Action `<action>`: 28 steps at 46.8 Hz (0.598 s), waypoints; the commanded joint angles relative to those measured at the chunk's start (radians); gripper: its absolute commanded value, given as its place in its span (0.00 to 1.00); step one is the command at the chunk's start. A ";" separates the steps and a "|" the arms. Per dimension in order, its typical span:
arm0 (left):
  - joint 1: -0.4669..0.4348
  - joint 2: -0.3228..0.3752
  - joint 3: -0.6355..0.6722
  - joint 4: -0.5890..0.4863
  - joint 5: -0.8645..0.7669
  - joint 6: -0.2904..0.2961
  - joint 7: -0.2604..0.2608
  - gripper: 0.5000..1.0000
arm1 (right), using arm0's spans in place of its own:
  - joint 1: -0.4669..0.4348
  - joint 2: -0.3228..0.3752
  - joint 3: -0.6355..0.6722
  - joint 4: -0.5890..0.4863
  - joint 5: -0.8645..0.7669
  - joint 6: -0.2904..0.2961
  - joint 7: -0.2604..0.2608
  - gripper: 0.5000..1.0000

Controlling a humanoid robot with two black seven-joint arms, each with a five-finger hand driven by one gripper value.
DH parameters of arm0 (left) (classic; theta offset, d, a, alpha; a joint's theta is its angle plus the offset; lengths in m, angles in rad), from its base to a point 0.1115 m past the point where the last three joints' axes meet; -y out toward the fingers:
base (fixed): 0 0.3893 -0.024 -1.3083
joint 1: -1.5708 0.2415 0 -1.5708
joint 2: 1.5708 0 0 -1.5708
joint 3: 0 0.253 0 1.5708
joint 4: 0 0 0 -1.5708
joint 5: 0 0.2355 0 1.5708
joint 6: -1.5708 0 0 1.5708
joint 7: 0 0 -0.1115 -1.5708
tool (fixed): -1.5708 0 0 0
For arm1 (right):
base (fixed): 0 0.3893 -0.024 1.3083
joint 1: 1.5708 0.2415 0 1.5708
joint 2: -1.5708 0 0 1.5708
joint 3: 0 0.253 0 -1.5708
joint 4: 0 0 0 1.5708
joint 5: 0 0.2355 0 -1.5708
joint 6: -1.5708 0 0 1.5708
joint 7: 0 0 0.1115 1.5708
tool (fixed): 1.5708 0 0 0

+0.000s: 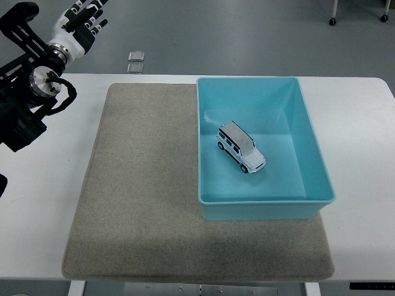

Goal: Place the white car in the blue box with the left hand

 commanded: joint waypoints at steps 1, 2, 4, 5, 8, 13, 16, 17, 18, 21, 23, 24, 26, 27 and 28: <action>0.015 -0.002 -0.027 0.007 0.000 -0.067 0.000 0.99 | 0.000 0.000 0.000 0.000 0.000 0.000 0.000 0.87; 0.017 -0.002 -0.028 0.008 0.000 -0.070 0.000 0.99 | 0.001 0.000 0.000 0.000 0.000 0.000 0.000 0.87; 0.017 -0.004 -0.028 0.008 -0.003 -0.071 0.000 0.99 | 0.001 0.000 0.000 0.000 -0.001 0.000 0.000 0.87; 0.019 -0.007 -0.028 0.008 -0.003 -0.070 0.000 0.99 | 0.000 0.000 0.000 0.000 0.000 0.000 0.000 0.87; 0.020 -0.013 -0.028 0.013 0.000 -0.070 0.000 0.99 | 0.000 0.000 0.000 0.000 0.000 0.000 0.000 0.87; 0.020 -0.014 -0.028 0.015 0.000 -0.070 0.000 0.99 | 0.000 0.000 0.000 0.000 0.000 0.000 0.000 0.87; 0.020 -0.014 -0.028 0.015 0.002 -0.070 0.000 0.99 | 0.001 0.000 0.000 0.000 -0.001 0.000 0.000 0.87; 0.020 -0.014 -0.028 0.015 0.002 -0.071 0.000 0.99 | 0.000 0.000 0.000 0.000 0.000 0.000 0.000 0.87; 0.020 -0.014 -0.028 0.015 0.002 -0.071 0.000 0.99 | 0.000 0.000 0.000 0.000 0.000 0.000 0.000 0.87; 0.020 -0.014 -0.028 0.015 0.002 -0.073 0.000 0.99 | 0.001 0.000 0.000 0.000 0.000 0.000 0.000 0.87; 0.023 -0.014 -0.028 0.015 0.002 -0.073 0.000 0.99 | 0.000 0.000 0.000 0.000 0.000 0.000 0.000 0.87; 0.023 -0.014 -0.028 0.015 0.002 -0.073 0.000 0.99 | 0.000 0.000 0.000 0.000 0.000 0.000 0.000 0.87; 0.023 -0.014 -0.028 0.015 0.002 -0.073 0.000 0.99 | 0.001 0.000 0.000 0.000 0.000 0.000 0.000 0.87; 0.023 -0.014 -0.028 0.013 0.002 -0.073 0.000 0.99 | 0.001 0.000 0.000 0.000 -0.001 0.000 0.000 0.87; 0.023 -0.014 -0.028 0.015 0.002 -0.073 0.000 0.99 | 0.000 0.000 0.000 0.000 0.000 0.000 0.000 0.87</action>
